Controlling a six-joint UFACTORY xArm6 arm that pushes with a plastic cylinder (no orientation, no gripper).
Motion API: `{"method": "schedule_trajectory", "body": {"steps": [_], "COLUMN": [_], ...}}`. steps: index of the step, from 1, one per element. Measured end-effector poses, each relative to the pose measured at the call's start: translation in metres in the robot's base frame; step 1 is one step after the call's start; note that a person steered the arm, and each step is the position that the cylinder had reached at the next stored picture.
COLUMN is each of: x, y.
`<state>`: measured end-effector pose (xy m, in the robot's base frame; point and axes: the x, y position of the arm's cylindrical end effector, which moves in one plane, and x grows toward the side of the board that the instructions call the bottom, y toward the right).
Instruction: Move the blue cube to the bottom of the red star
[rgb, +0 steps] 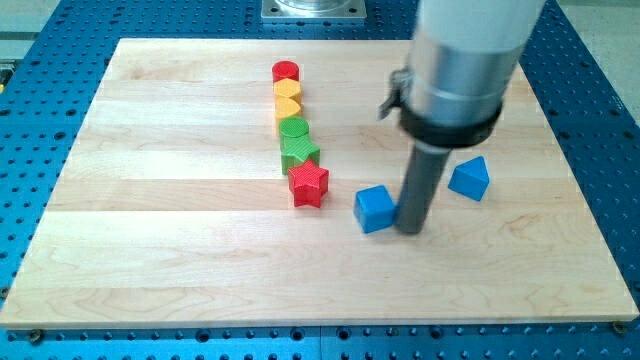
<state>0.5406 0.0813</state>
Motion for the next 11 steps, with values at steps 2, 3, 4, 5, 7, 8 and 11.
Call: {"method": "schedule_trajectory", "body": {"steps": [2,3,4,5,7,8,11], "x": [0.002,-0.021,-0.018,-0.017,-0.018,-0.021,-0.023], "y": [0.029,0.017,-0.005,-0.017,-0.040,-0.054,-0.054]}}
